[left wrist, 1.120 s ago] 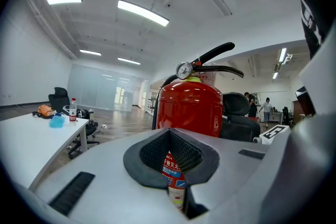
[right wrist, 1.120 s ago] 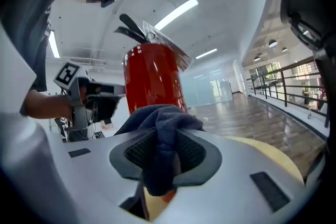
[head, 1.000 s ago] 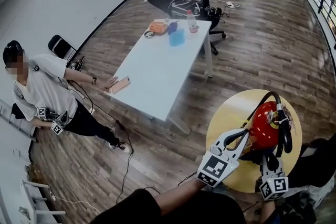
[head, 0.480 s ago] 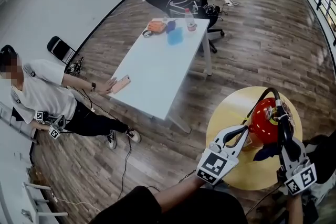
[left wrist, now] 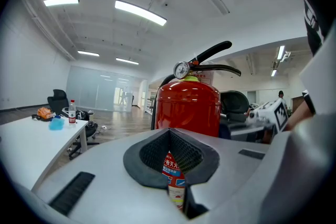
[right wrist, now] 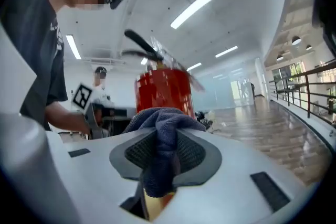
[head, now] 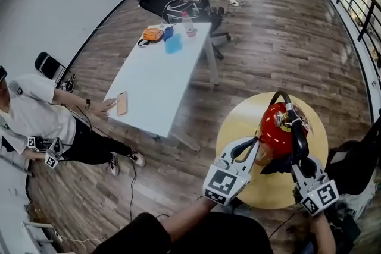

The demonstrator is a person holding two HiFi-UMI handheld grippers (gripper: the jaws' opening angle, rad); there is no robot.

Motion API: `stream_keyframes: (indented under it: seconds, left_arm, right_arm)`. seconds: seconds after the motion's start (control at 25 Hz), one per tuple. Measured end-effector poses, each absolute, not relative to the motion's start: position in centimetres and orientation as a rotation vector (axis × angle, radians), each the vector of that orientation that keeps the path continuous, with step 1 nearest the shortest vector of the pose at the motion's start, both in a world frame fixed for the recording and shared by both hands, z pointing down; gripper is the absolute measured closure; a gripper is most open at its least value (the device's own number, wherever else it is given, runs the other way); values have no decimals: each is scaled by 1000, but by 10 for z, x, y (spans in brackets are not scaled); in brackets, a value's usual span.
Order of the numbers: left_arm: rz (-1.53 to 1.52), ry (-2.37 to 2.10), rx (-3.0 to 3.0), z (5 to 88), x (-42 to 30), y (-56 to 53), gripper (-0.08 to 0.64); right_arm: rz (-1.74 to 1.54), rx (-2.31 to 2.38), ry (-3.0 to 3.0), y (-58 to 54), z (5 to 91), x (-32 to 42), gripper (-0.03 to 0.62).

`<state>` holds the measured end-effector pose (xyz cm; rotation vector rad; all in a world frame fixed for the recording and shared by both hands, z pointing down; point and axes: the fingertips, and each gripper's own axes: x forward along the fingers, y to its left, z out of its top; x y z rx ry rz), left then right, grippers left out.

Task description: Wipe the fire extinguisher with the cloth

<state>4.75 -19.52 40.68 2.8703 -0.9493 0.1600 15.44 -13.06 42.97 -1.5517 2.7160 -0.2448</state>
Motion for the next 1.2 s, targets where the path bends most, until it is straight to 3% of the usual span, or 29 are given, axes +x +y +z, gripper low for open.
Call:
stream_keyframes:
  seconds: [0.12, 0.2, 0.6, 0.76, 0.88, 1.08, 1.2]
  left_arm:
    - [158, -942, 2873, 405, 49, -194, 537]
    - [160, -949, 2872, 406, 46, -193, 537]
    - [145, -939, 2874, 404, 46, -191, 537]
    - [148, -939, 2871, 405, 47, -192, 537]
    - [149, -936, 2872, 406, 46, -192, 537]
    - [145, -936, 2866, 407, 47, -191, 537]
    - [148, -929, 2872, 406, 46, -189, 537]
  right_arm:
    - [38, -1522, 2695, -131, 350, 156, 485]
    - [77, -1510, 2704, -136, 345, 157, 485]
    - [-487, -1709, 2758, -137, 533, 154, 485]
    - [-583, -1774, 2804, -136, 559, 150, 485]
    - [-479, -1699, 2764, -135, 517, 150, 485]
    - [-53, -1574, 2666, -135, 372, 157, 483]
    - [82, -1594, 2720, -135, 351, 158, 483]
